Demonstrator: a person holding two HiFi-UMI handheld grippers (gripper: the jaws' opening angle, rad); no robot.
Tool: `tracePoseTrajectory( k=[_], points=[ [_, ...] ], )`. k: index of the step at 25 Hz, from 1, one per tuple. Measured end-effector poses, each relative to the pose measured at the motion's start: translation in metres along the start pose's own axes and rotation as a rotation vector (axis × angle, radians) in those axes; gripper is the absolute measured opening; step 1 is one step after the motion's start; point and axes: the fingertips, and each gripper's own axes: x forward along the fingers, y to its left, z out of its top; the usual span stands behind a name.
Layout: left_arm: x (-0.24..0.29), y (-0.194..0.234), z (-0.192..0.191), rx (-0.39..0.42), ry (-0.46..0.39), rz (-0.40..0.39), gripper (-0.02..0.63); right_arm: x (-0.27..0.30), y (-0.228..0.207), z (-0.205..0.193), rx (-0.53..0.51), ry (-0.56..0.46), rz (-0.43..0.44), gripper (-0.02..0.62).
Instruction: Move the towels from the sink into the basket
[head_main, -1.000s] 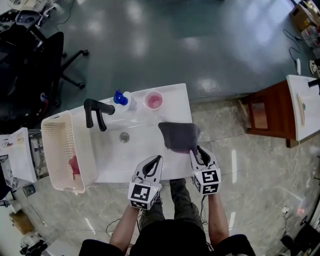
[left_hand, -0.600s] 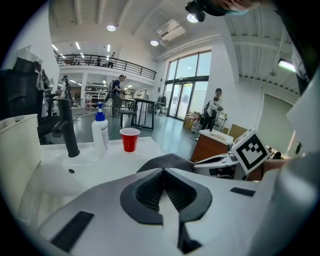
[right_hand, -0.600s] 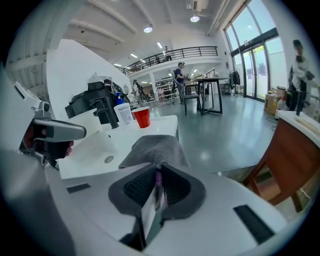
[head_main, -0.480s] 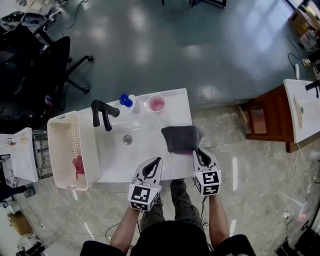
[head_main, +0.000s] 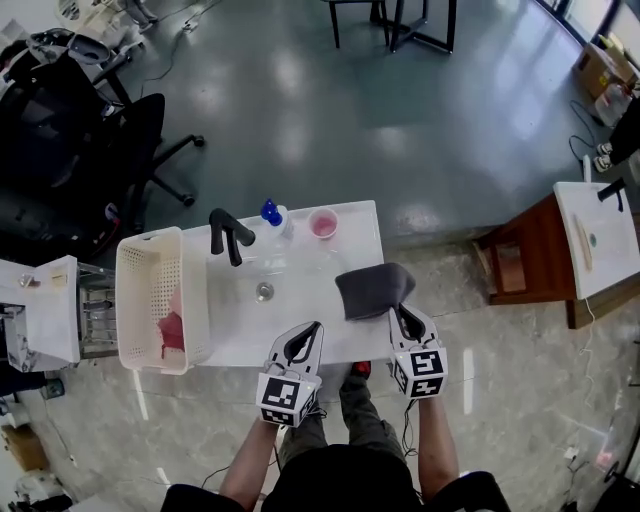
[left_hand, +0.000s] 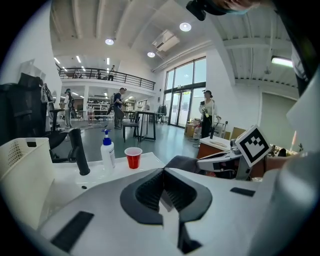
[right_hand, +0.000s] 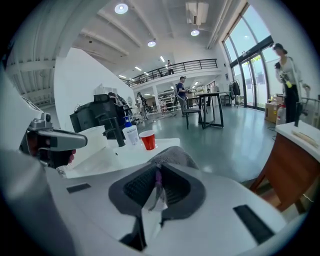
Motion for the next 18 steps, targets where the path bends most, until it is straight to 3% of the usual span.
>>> tracePoseTrajectory(
  k=[18],
  points=[
    [-0.076, 0.018, 0.060, 0.036, -0.175, 0.089, 0.008, -0.039, 0.051, 0.090, -0.101, -0.174, 0.032, 0.057]
  ],
)
